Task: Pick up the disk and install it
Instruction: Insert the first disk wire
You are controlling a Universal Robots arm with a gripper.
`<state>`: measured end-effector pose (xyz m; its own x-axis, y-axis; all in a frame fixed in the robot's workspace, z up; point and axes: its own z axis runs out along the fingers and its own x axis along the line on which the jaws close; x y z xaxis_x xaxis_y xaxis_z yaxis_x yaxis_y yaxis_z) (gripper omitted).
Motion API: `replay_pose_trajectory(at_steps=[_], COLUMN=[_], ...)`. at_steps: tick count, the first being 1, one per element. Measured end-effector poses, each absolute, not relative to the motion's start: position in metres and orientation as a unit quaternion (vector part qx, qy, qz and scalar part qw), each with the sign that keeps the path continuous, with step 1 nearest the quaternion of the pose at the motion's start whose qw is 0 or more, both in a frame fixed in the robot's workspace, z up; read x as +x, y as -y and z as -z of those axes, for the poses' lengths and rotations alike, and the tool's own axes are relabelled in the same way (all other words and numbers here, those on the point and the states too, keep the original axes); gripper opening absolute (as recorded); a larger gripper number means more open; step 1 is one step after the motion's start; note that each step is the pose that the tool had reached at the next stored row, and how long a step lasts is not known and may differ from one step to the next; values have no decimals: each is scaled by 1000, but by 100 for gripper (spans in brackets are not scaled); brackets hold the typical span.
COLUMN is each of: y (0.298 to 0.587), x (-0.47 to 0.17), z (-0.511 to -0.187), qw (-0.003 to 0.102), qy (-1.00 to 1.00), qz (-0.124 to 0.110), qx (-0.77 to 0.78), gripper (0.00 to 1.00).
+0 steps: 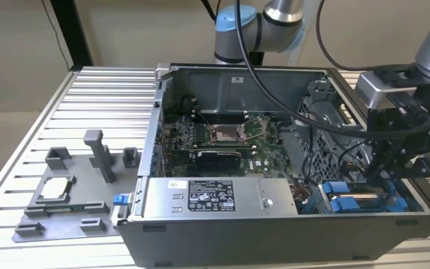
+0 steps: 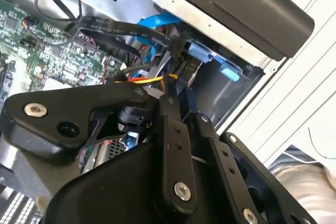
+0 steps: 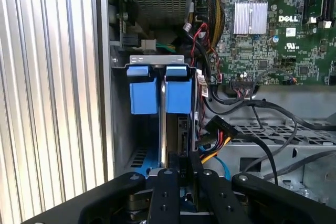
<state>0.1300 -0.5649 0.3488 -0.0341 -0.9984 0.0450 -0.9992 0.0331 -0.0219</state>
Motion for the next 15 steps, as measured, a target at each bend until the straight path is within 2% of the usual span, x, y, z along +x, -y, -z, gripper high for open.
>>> replay_pose_trajectory(at_steps=[3, 8, 10, 15], y=[564, 564, 564, 564], x=[132, 136, 137, 147], z=[-348, -348, -348, -348], qw=[25, 37, 40, 41], qy=[718, 718, 718, 718], qz=[-8, 4, 7, 8], qx=[695, 695, 695, 695], gripper=[0, 0, 0, 0])
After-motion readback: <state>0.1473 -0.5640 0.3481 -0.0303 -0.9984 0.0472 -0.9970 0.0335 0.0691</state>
